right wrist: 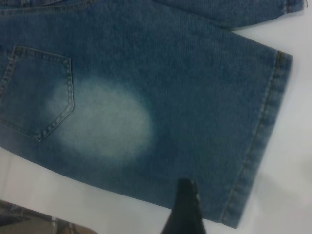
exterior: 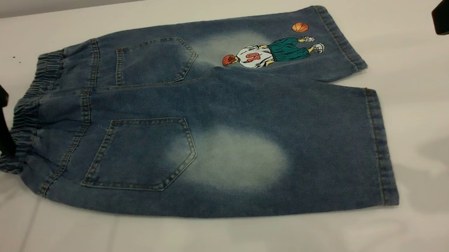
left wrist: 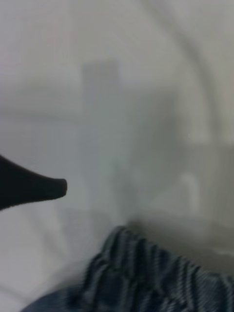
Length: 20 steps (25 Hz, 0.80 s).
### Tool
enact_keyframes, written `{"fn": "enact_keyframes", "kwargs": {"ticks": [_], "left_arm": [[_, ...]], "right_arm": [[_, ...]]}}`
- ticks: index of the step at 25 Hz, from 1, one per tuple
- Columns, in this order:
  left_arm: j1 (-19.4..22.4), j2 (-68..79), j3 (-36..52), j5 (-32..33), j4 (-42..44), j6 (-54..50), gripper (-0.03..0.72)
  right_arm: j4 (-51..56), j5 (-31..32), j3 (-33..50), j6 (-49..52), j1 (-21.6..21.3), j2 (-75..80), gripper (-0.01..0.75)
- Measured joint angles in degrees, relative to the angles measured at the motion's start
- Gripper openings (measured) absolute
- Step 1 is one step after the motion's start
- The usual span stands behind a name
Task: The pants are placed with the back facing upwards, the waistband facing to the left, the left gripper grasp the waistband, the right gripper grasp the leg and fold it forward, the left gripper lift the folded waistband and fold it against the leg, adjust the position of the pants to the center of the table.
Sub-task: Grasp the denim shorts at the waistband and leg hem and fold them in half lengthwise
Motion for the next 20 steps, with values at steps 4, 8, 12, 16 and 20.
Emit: {"fn": "enact_keyframes", "kwargs": {"ticks": [4, 8, 12, 16, 20], "left_arm": [[0.00, 2.23, -0.17, -4.65, -1.18, 0.05, 0.570], [0.00, 4.84, -0.36, -7.03, -2.24, 0.11, 0.570], [-0.46, 6.88, -0.58, -8.32, -2.34, 0.11, 0.570], [-1.43, 8.19, -1.07, -8.92, -2.34, 0.37, 0.569], [-2.99, 8.42, -1.05, -10.34, -2.34, 0.42, 0.567]], "right_arm": [[0.00, 0.00, 0.00, 0.00, 0.00, 0.00, 0.515], [0.06, 0.00, 0.00, 0.00, 0.00, 0.00, 0.515], [0.06, 0.00, 0.00, 0.00, 0.00, 0.00, 0.515], [0.11, 0.00, 0.00, 0.00, 0.00, 0.00, 0.515], [0.11, 0.05, 0.00, 0.00, 0.00, 0.00, 0.516]]}}
